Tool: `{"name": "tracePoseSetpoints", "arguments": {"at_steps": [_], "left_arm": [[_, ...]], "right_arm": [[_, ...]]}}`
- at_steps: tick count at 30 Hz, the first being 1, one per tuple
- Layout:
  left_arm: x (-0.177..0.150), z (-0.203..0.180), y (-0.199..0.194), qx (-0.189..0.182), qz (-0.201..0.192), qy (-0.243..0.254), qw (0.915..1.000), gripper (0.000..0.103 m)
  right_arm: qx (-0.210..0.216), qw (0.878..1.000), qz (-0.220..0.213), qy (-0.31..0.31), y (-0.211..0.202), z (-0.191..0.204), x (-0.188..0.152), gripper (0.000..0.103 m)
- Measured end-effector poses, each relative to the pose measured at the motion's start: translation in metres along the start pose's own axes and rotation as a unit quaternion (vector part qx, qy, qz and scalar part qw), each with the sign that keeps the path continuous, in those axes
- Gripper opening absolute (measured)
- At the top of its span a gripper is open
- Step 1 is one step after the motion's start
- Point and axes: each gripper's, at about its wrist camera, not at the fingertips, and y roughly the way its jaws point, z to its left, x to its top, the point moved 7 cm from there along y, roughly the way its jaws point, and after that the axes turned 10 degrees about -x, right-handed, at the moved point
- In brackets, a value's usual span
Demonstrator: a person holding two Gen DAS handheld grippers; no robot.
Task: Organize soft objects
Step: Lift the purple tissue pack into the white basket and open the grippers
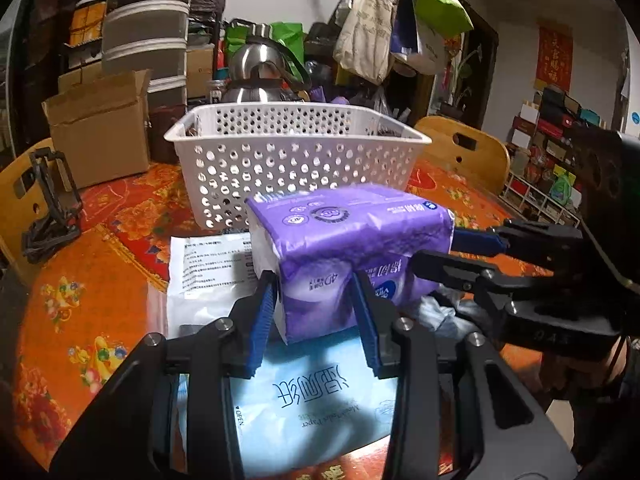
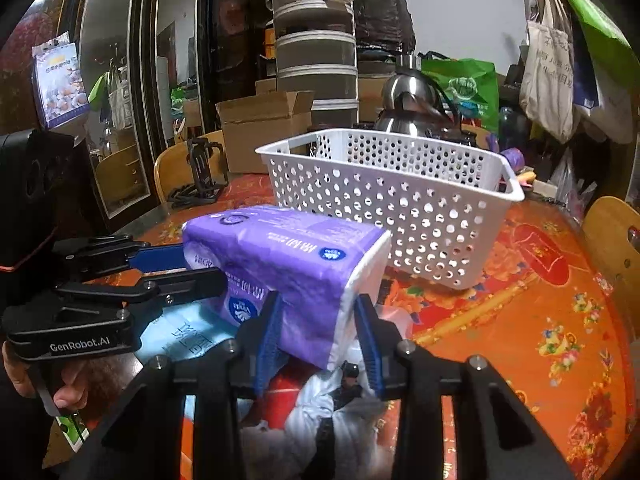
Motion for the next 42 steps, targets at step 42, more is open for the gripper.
{"name": "tracePoseSetpoints", "arguments": {"at_steps": [42], "left_arm": [[0.228,0.002,0.027,0.008,-0.032,0.018,0.9993,0.036]], "right_arm": [[-0.031,0.999,-0.032,0.015,0.018,-0.077,0.173,0.035]]}}
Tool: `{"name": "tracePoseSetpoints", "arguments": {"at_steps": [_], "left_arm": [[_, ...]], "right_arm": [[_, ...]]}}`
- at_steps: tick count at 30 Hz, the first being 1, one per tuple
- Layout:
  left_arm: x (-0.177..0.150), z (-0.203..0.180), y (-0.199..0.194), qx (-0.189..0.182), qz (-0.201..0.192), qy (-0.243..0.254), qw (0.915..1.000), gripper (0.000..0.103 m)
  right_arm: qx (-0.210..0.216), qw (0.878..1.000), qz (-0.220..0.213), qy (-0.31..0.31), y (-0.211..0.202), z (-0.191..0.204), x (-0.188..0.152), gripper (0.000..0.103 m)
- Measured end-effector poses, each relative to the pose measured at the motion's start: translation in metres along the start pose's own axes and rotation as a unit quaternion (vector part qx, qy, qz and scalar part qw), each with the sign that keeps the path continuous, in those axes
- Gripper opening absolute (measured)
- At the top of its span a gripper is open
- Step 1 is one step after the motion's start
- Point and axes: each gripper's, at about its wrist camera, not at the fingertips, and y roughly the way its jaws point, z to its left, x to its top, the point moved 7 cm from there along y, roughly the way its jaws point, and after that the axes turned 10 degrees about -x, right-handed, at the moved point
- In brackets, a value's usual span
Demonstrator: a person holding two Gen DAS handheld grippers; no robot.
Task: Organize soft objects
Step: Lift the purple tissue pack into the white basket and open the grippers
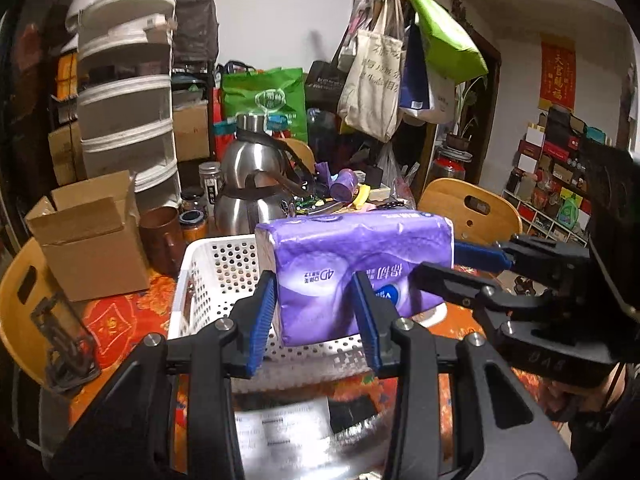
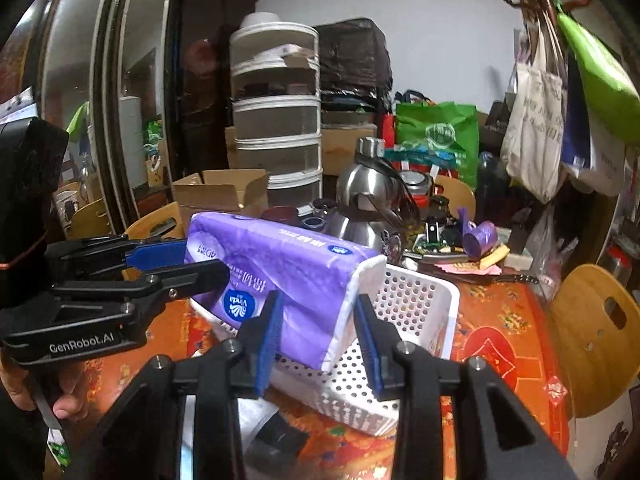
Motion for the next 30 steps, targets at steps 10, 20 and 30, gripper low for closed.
{"name": "tracePoseSetpoints", "arguments": {"at_steps": [10,20,30], "left_arm": [[-0.008,0.038,0.075,0.021,0.037,-0.030,0.9987,0.036],[-0.031,0.070,0.093,0.046,0.041,-0.054,0.9966,0.088],[-0.051,0.079,0.090,0.040,0.055,-0.084,0.9941,0.089]], "right_arm": [[0.012,0.999,0.032,0.014,0.068,-0.014,-0.010,0.035],[-0.029,0.997,0.066,0.022,0.092,-0.030,-0.034,0.076],[-0.026,0.997,0.070,0.034,0.083,-0.033,-0.040,0.076]]}}
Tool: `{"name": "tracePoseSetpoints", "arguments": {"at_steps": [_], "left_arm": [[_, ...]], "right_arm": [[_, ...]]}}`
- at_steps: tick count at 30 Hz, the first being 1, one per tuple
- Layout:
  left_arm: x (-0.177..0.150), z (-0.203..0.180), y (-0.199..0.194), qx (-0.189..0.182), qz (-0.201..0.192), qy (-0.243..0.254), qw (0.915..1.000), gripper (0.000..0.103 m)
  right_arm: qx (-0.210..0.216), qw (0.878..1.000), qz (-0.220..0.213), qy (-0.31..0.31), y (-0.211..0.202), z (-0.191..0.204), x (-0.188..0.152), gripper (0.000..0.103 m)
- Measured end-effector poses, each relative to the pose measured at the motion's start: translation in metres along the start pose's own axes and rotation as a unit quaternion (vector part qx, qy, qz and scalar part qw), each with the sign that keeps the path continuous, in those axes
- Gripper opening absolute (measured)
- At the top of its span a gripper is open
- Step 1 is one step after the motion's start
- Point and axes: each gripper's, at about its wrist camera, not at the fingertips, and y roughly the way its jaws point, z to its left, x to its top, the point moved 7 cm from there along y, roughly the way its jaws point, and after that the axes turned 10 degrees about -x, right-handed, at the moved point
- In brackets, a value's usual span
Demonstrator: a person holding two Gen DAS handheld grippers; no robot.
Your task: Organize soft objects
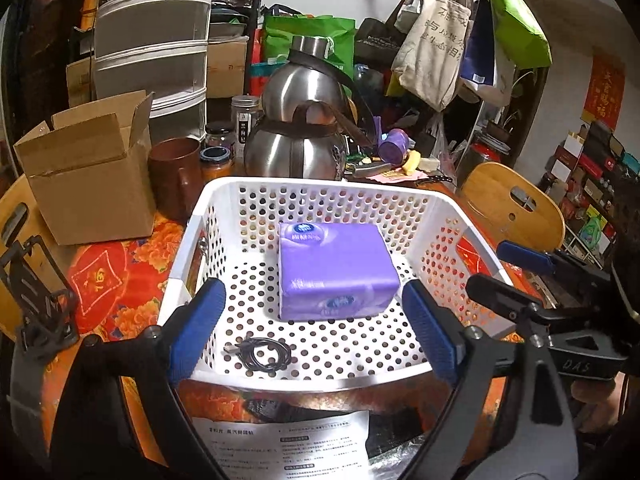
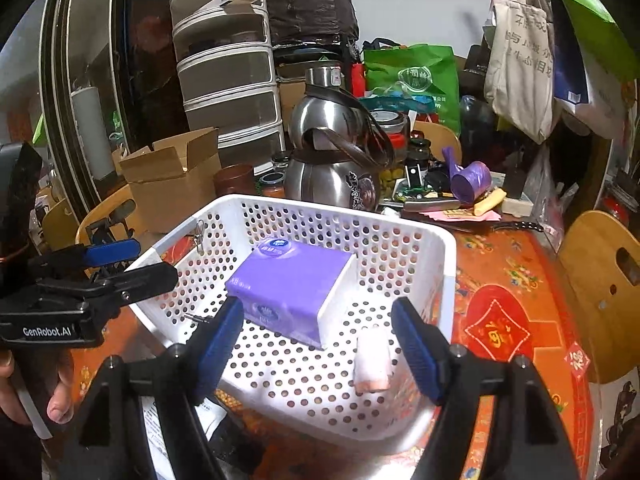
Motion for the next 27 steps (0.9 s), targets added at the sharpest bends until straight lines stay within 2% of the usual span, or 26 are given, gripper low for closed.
{"name": "tracePoseSetpoints", "arguments": {"at_steps": [12,17,22,27], "left_arm": [[-0.009,-0.002,-0.016,0.003,0.003,-0.003,1.0000,0.089],[-0.024,-0.003,-0.039,0.024,0.005,-0.002,0.9997,0.089],[-0.062,-0.007,-0.074,0.029,-0.002,-0.016,0.9994,0.089],[-0.124,-0.020,-0.099,0.019,-0.010,-0.029,0.9993,0.089]], "right_arm": [[0.009,1.000,0.003,0.009,-0.006,0.003,-0.007,0.076],[0.008,1.000,0.005,0.025,-0.023,0.003,-0.017,0.076],[0.012,1.000,-0.003,0.022,-0.054,0.009,-0.050,0.076],[0.010,1.000,0.000,0.012,-0.081,0.013,-0.108,0.077]]}}
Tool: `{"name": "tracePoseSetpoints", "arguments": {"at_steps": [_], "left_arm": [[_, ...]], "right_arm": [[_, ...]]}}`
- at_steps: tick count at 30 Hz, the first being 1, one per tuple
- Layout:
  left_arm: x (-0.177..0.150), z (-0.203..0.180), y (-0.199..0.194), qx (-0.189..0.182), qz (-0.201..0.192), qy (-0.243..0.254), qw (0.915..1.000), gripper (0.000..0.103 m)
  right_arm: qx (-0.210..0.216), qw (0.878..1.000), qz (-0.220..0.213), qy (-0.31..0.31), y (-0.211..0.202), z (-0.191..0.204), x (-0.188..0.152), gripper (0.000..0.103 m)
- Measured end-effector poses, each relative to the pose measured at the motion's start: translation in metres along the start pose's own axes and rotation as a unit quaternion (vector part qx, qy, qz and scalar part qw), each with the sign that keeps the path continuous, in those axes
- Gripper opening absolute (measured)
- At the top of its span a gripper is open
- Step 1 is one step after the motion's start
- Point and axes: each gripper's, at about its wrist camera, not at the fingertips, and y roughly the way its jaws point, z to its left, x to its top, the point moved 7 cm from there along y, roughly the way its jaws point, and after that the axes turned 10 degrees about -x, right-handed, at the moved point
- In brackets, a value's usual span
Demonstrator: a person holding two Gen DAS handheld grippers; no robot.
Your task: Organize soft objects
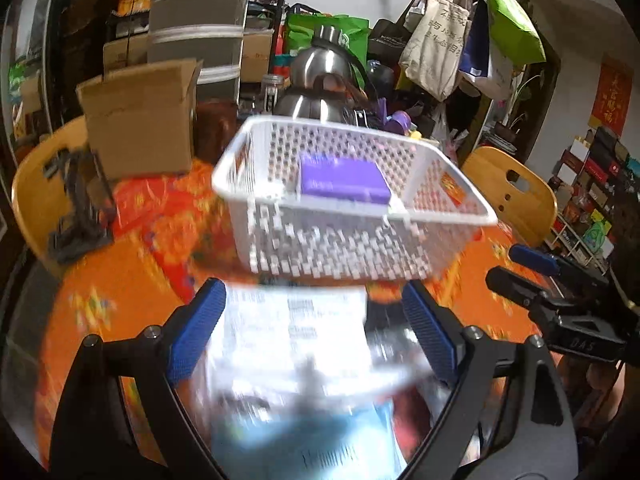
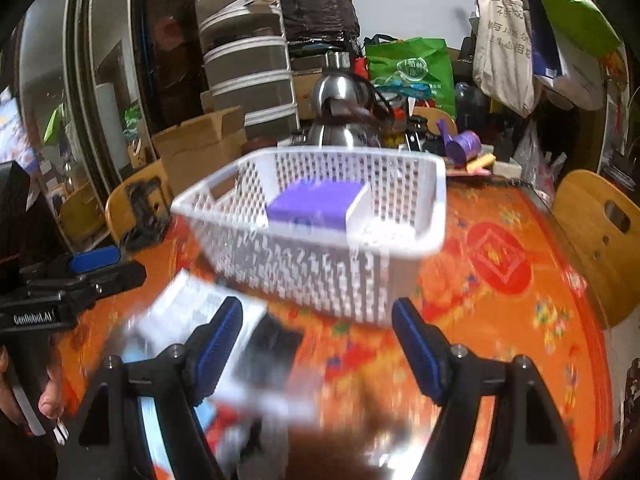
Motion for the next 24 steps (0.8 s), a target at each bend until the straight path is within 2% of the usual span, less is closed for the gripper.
{"name": "tracePoseSetpoints", "arguments": {"at_steps": [4,10,13,18,19,21,23,24], "left_arm": [[-0.041,-0.013,-0.011,-0.003,-0.004,-0.002,1.0000,0.089],[-0.100,-0.047,-0.028,-0.034,-0.003,0.004,0.9994,0.089],[-0.118,-0.060,-0.037,-0.041,-0.011,-0.001,0.9991,0.089],[-0.146,-0.079,-0.045,-0.042,-0.009,0.005,0.9991,0.088],[-0.150,-0.083,-0.045,-0.043,-0.009,0.006,0.9990,0.088],[-0.156,-0.092,-0.045,-0.044,-0.011,0.016,0.9989,0.088],[-0.158,-0.098,-0.044,-0.042,-0.011,0.027,0.9987,0.088],[-0.159,-0.100,-0.042,-0.044,-0.011,0.030,0.9985,0.087]], "right_arm": [[-0.005,1.000,-0.008,0.006,-0.028,-0.001,-0.042,0.077],[-0.034,0.999,-0.018,0.010,-0.066,-0.006,-0.097,0.077],[-0.019,0.999,-0.022,0.021,-0.080,-0.006,-0.117,0.077],[-0.025,0.999,-0.033,0.016,-0.095,-0.008,-0.130,0.075],[-0.023,0.999,-0.035,0.017,-0.097,-0.007,-0.131,0.073],[-0.020,0.999,-0.034,0.014,-0.096,-0.006,-0.131,0.059],[-0.015,0.999,-0.027,0.010,-0.091,-0.002,-0.132,0.053],[-0.010,1.000,-0.022,0.009,-0.087,0.002,-0.134,0.047]]}}
